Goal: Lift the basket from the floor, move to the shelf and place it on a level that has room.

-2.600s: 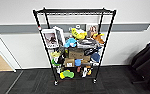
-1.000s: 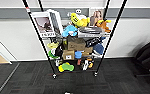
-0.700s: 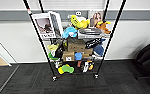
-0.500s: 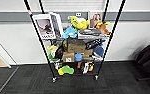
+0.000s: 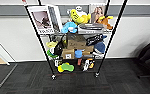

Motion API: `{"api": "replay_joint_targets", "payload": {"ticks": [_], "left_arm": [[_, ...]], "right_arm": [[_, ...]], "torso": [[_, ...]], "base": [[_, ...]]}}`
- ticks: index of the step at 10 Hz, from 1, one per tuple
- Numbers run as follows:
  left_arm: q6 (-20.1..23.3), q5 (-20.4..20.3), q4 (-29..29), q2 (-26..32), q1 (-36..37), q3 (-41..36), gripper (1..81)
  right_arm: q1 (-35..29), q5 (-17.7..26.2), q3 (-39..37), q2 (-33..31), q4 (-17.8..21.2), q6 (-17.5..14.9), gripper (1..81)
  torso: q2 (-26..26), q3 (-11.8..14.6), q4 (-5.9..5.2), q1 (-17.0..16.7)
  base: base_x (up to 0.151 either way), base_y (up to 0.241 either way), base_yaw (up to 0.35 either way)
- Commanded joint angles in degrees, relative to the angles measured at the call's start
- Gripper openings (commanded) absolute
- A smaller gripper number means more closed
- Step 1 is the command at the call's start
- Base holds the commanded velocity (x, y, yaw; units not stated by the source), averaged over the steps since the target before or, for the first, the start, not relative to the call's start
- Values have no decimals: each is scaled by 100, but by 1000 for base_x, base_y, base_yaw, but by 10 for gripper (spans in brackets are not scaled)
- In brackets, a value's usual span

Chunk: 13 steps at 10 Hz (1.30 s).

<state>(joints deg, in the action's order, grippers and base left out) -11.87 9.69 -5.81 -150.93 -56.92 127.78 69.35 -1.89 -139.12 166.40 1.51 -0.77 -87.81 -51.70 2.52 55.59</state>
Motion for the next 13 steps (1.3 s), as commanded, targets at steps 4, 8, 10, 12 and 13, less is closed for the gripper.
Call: {"api": "replay_joint_targets", "payload": {"ticks": [4, 8, 10, 12, 13], "left_arm": [[10, 376, 10, -68, 704, 298, 811], [10, 622, -7, -254, 932, 740, 811], [10, 630, -43, -175, 1055, 740, 811], [10, 848, -16, -174, 1239, 748, 811], [10, 938, -7, -192, 1310, 757, 811]], "right_arm": [[-689, 426, 79, -43, 51, 15, 811], [-1041, 558, 53, -25, 60, 41, 811], [-1234, 724, 53, -17, 139, 42, 811], [-1305, 795, 53, -17, 139, 42, 811], [-1314, 795, 53, -17, 148, 42, 811]], "torso": [[-1026, -332, 0, 669], [-1786, -391, 0, 1143], [-2160, -394, 0, 1379], [-2577, -394, 0, 1639], [-2756, -394, 0, 1751]], "base": [[0, 0, 0], [0, 0, 0], [0, 0, 0], [0, 0, 0], [0, 0, 0]]}}
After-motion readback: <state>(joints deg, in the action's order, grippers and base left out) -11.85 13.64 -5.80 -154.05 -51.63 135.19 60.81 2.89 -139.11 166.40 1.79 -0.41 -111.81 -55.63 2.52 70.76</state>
